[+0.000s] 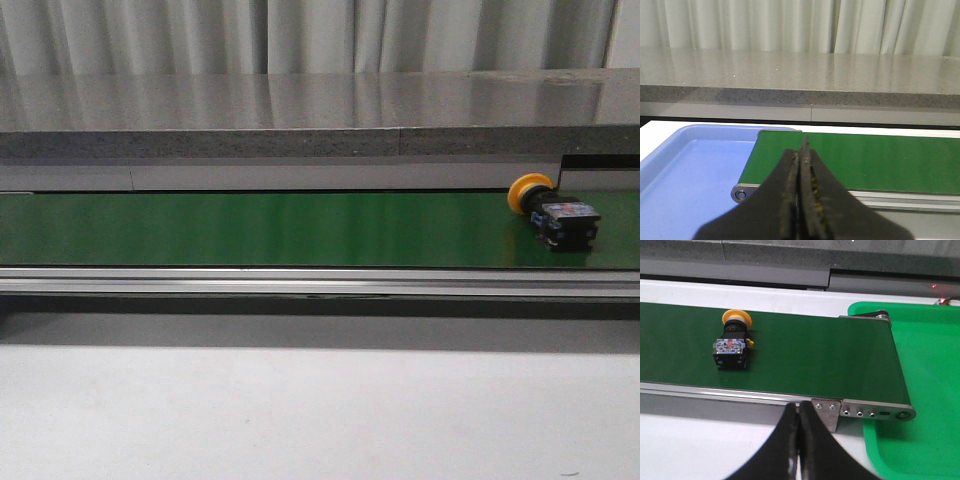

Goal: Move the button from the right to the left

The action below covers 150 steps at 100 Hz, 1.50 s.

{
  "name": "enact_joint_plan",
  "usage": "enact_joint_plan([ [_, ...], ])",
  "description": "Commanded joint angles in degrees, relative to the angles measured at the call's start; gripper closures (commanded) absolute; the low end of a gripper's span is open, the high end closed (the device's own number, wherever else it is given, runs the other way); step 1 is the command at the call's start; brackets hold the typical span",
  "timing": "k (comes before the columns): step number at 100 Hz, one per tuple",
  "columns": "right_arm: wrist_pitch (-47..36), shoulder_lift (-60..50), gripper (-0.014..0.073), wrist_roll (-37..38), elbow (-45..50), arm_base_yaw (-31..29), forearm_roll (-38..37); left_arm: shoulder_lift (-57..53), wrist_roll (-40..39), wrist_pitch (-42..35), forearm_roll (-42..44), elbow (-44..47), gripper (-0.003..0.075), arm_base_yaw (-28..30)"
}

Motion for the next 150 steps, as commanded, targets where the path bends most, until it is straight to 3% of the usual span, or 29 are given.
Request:
enact_joint_plan([
  [1,-5.21,-3.27,0.0659,-0.36,-0.18,0.12,0.38,-1.65,-0.81,-5.03,0.02,2.56,0.0741,-0.42],
  [98,-4.00,-5.32,0.0659,-0.36,0.45,0.12,0.38,-1.65,-0.81,-5.03,0.02,2.56,0.0741,-0.42],
  [122,-4.00,-5.32,0.0659,-0.36,0.45,0.12,0.38,-1.55,-0.81,-8.58,-1.44,1.35,0.0741,-0.42],
  [150,-4.00,-5.32,0.0659,-0.36,0.45,0.12,0.38,1.07,0.00,1.08,-0.58,-10.38,0.0741,-0.42],
])
